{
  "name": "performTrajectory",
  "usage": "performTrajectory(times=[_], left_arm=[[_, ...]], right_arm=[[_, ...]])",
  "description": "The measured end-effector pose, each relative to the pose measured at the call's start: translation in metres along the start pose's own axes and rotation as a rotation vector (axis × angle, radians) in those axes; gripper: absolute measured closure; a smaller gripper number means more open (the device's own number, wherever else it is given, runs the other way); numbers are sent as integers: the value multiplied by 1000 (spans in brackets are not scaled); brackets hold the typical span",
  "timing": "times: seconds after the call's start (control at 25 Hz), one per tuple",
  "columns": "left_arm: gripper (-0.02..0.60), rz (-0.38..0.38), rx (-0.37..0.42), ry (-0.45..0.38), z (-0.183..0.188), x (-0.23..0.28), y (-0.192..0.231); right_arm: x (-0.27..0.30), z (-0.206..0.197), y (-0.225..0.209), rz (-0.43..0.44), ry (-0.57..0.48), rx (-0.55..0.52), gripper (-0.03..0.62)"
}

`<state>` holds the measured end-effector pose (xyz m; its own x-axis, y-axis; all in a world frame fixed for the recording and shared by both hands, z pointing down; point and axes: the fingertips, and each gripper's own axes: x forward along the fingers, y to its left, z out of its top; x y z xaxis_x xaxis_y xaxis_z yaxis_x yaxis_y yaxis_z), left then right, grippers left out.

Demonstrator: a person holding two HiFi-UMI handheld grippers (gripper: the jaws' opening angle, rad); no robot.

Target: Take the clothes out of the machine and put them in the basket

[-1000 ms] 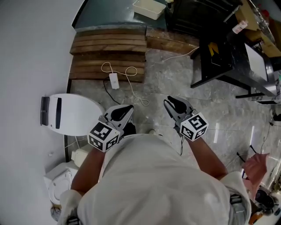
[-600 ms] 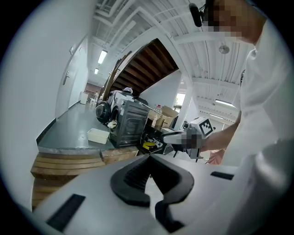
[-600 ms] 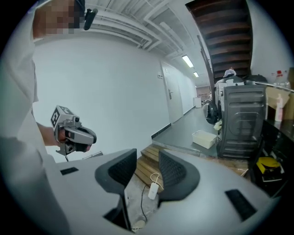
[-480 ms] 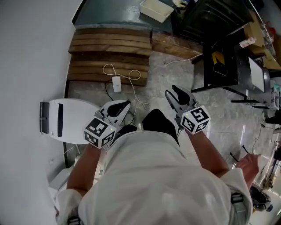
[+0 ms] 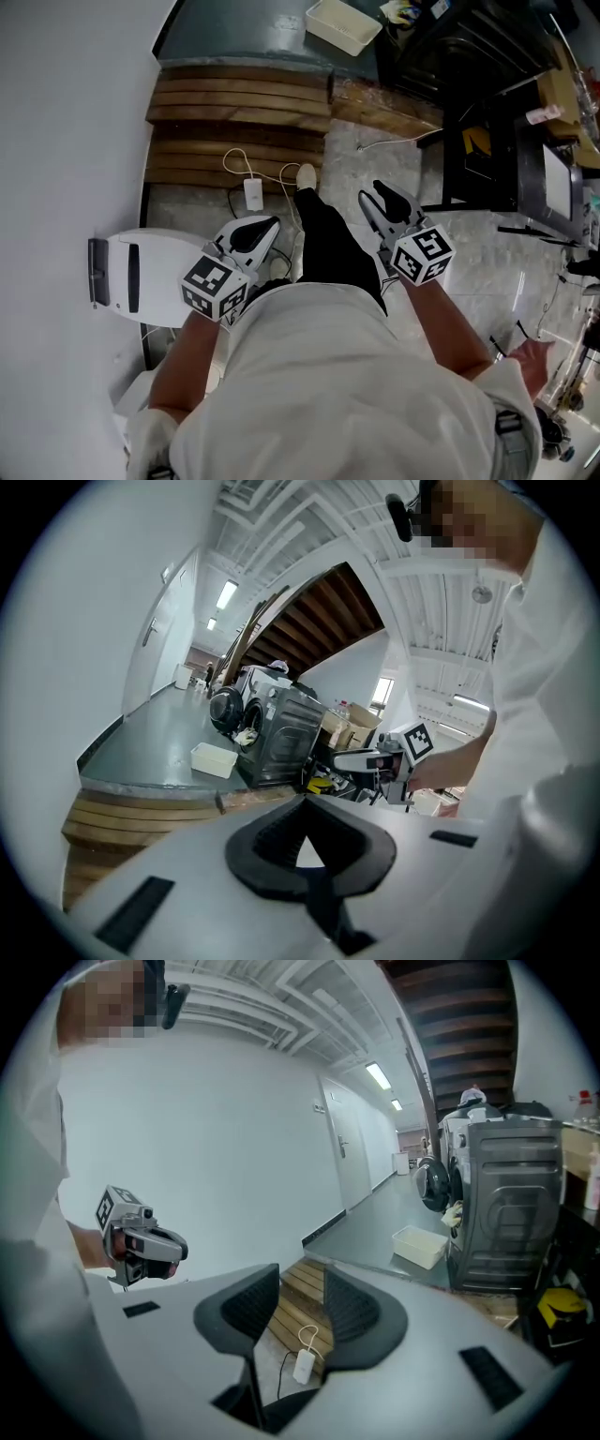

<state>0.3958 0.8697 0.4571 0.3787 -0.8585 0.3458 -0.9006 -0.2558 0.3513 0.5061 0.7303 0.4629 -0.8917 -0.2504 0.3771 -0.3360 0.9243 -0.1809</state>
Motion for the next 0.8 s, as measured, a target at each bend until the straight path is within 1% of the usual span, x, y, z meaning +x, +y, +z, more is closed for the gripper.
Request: performTrajectory(times=[0.24, 0.4, 0.6, 0.72, 0.8], left_arm=[[586, 29, -19, 25, 45, 64, 72], [586, 41, -12, 49, 90, 122, 123], [585, 47, -2, 60, 173, 194, 179], [586, 46, 2, 59, 228, 231, 205], [586, 47, 24, 59, 263, 250, 217]], right_arm=[[82, 33, -79, 25, 11, 13, 464], [140, 62, -146, 44, 21, 31, 464], [204, 121, -226, 64, 33, 43, 464], [231, 161, -265, 74, 34, 44, 464], [245, 184, -285, 80, 32, 43, 464]])
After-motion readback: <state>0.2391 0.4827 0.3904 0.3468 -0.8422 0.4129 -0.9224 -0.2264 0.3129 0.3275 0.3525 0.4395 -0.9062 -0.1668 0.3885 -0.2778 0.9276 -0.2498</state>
